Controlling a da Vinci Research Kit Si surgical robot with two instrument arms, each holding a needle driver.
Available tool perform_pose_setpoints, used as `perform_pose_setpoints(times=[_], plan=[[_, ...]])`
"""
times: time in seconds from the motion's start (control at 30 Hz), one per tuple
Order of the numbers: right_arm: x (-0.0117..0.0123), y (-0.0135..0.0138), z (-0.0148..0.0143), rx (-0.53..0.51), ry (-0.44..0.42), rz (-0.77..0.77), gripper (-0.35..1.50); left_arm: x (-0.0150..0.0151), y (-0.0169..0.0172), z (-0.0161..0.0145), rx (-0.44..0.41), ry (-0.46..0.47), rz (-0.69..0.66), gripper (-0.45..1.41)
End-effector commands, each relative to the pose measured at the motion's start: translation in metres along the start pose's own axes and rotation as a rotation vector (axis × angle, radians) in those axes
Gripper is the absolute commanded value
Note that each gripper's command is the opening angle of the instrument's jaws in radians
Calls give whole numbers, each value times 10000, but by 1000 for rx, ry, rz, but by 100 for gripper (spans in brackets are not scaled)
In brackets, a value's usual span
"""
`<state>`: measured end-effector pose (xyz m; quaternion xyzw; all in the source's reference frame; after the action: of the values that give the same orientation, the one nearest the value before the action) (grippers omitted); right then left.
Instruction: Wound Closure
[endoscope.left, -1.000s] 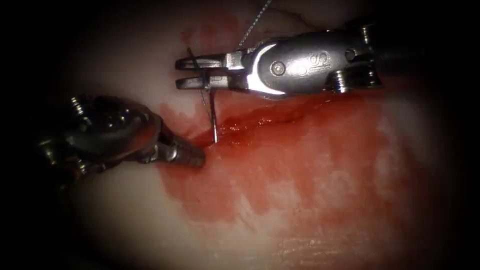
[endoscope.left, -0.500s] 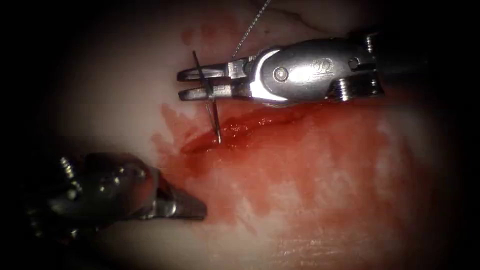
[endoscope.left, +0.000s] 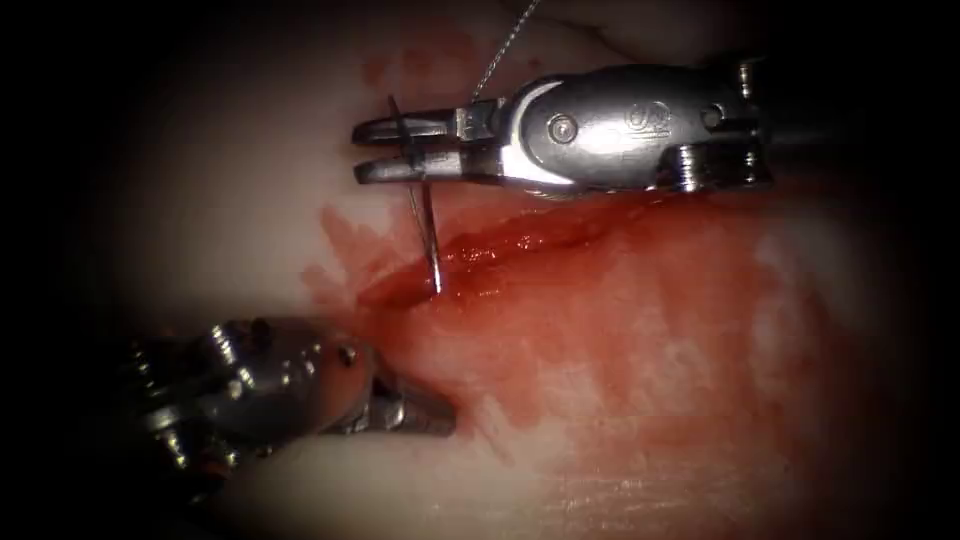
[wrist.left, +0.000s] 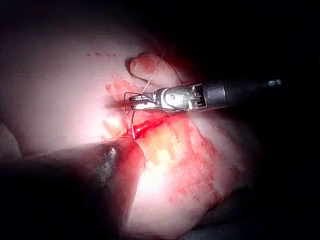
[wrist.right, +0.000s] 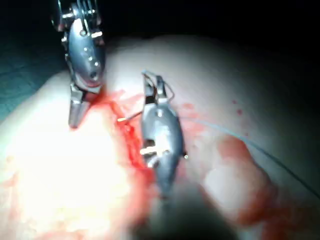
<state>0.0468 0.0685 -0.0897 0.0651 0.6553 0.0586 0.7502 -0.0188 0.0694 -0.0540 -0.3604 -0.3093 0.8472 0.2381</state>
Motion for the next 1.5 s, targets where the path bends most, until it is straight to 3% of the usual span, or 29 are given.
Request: perform_pose_setpoints(times=[0.03,0.67,1.13,1.37,1.5], plan=[[-2,0,10,3,4,41,-35,4,-7,6,0,5,3,-31],[-9,-18,12,47,-91,319,-35,-1,-18,-1,20,5,0,-33],[-5,-12,9,-13,-97,550,-35,-3,-18,1,27,4,1,-35],[-8,-20,8,0,-98,846,-35,-4,-20,2,27,4,3,-35],[-11,-32,9,46,-171,1015,-35,-4,-22,1,27,4,3,-35]])
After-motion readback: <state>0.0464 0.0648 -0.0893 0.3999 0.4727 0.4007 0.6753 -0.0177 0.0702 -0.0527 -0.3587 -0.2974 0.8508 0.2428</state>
